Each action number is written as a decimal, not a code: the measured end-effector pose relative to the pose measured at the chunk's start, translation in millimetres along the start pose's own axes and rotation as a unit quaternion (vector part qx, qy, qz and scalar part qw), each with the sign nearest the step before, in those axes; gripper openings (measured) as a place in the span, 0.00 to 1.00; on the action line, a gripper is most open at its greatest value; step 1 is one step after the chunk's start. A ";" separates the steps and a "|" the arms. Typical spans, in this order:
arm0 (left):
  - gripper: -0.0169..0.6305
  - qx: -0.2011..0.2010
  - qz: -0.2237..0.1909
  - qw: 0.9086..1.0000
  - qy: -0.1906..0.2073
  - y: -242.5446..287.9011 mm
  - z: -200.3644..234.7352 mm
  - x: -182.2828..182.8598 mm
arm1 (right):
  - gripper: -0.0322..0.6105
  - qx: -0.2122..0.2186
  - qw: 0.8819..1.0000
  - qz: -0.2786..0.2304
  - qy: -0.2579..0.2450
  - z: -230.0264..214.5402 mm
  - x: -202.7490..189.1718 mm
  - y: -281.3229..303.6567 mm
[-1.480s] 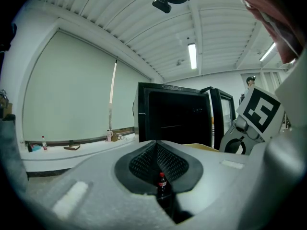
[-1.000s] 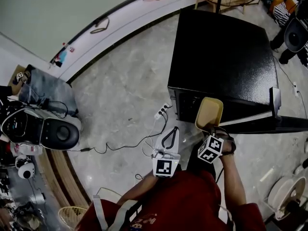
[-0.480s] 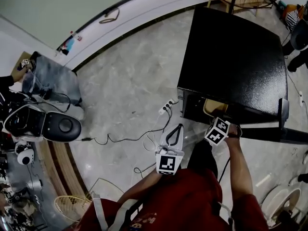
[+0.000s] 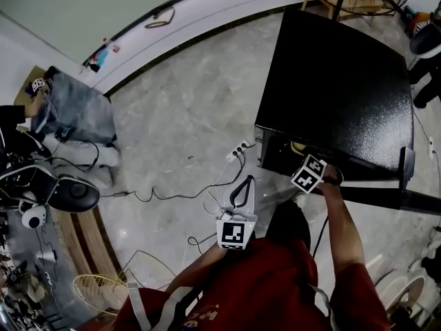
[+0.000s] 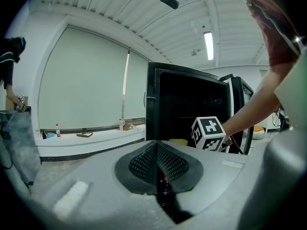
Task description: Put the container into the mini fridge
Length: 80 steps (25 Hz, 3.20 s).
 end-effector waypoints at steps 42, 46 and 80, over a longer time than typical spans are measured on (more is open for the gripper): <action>0.03 -0.059 -0.009 0.998 0.026 -30.9 -7.6 -0.2 | 0.34 -0.126 0.985 -0.049 0.104 42.4 -17.1 -77.8; 0.03 -0.069 -0.013 0.997 0.027 -35.3 -7.4 -1.1 | 0.34 -0.122 0.981 -0.064 0.139 73.0 -20.2 -93.8; 0.03 -0.108 -0.061 0.991 0.051 -77.9 -4.8 34.0 | 0.13 -0.223 0.801 -0.344 0.437 133.1 -30.8 -265.3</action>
Point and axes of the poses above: the fingertips, and each gripper's own axes: y forward along the fingers, z to its left, x out of its top, the point moved 2 cm from there along -y, backward along the fingers, and after that the axes turned 8 degrees about z, right-handed, at the moved point
